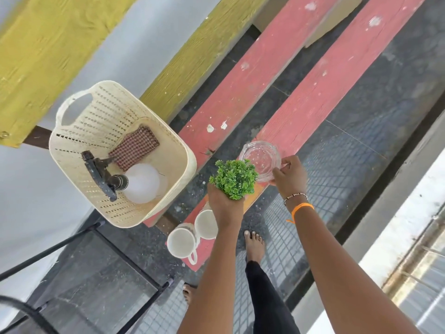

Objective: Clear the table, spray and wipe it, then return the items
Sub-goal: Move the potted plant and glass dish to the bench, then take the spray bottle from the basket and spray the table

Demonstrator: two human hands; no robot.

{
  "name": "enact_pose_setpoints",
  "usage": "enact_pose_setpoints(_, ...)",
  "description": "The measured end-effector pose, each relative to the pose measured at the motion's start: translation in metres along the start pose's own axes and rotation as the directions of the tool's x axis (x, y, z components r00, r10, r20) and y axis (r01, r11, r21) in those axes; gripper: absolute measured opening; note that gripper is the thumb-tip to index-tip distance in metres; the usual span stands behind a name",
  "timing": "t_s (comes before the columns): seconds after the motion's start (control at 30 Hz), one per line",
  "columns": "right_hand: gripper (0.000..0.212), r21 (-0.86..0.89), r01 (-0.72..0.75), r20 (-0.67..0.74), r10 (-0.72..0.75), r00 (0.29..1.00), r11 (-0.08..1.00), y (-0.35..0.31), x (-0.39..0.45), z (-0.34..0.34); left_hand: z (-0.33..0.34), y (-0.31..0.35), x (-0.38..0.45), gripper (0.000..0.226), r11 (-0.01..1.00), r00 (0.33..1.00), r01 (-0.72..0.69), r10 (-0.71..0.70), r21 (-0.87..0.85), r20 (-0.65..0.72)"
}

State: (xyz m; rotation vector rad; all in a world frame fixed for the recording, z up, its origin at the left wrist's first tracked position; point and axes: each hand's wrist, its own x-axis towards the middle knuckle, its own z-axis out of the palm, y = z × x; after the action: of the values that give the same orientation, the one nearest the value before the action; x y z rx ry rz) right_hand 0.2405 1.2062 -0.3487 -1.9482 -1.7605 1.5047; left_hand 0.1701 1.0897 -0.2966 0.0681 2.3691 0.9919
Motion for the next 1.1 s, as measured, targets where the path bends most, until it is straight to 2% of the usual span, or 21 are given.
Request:
enact_pose_setpoints(0.2,0.021,0.059,-0.057,0.039,0.054,0.998,0.997,0.001,-0.006,-0.004,-0.005,0.009,-0.006,0.062,1.0,0.999,-0.006,0.006,0.006,0.051)
enact_pose_setpoints(0.37,0.028,0.082,-0.089,0.01,0.088,0.996,0.993,-0.01,-0.019,-0.006,-0.016,0.011,-0.014,0.071,0.99,0.997,0.033,-0.023,-0.14,0.071)
enact_pose_setpoints(0.47,0.034,0.095,-0.089,-0.019,0.091,0.996,0.992,-0.014,-0.031,-0.005,-0.02,0.008,-0.019,0.057,0.991,0.999,0.011,-0.004,-0.132,0.049)
enact_pose_setpoints(0.53,0.026,0.118,-0.082,0.0,0.083,0.997,0.99,-0.016,-0.038,-0.004,-0.022,0.009,-0.02,0.051,0.995,0.999,0.014,-0.01,-0.102,0.039)
enact_pose_setpoints(0.67,0.009,0.211,-0.056,0.133,0.028,0.991,0.976,-0.019,-0.055,0.001,-0.031,0.011,-0.022,0.059,0.989,0.995,0.061,-0.049,-0.134,0.092)
enact_pose_setpoints(0.9,0.018,0.247,-0.015,0.123,-0.016,0.992,0.969,-0.03,-0.08,0.001,-0.055,0.016,-0.038,0.072,0.972,0.98,0.153,-0.126,-0.177,0.155)
enact_pose_setpoints(1.0,0.009,0.198,0.027,0.087,-0.045,0.995,0.98,-0.039,-0.092,-0.003,-0.07,0.02,-0.05,0.065,0.959,0.986,0.15,-0.129,-0.24,0.103)
enact_pose_setpoints(1.1,0.014,0.148,0.117,0.112,-0.134,0.985,0.982,-0.06,-0.112,-0.004,-0.095,0.022,-0.062,0.049,0.922,0.99,0.139,-0.143,-0.36,0.016)
